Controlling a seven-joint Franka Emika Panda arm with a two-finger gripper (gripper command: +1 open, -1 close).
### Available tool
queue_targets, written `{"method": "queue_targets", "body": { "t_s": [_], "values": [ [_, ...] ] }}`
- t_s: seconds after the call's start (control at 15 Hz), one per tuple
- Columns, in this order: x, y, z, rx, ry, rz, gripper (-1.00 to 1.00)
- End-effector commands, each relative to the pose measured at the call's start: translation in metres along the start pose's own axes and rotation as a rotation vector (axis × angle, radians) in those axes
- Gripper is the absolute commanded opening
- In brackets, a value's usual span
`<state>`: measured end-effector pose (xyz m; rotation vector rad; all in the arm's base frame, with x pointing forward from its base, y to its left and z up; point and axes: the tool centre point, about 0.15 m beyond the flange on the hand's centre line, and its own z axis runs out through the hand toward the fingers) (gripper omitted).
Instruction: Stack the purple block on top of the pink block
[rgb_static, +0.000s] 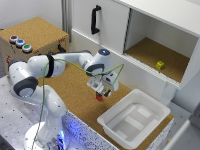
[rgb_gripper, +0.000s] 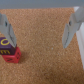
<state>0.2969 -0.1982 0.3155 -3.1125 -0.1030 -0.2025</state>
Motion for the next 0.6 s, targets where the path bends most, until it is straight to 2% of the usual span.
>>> {"method": "queue_targets", "body": {
  "t_s": [0.0, 0.53],
  "values": [
    [0.008, 0.004, 0.024, -0.015, 0.048, -0.067, -1.0],
    [0.03, 0.005, 0.057, -0.011, 0.006, -0.021, -1.0]
  ]
}}
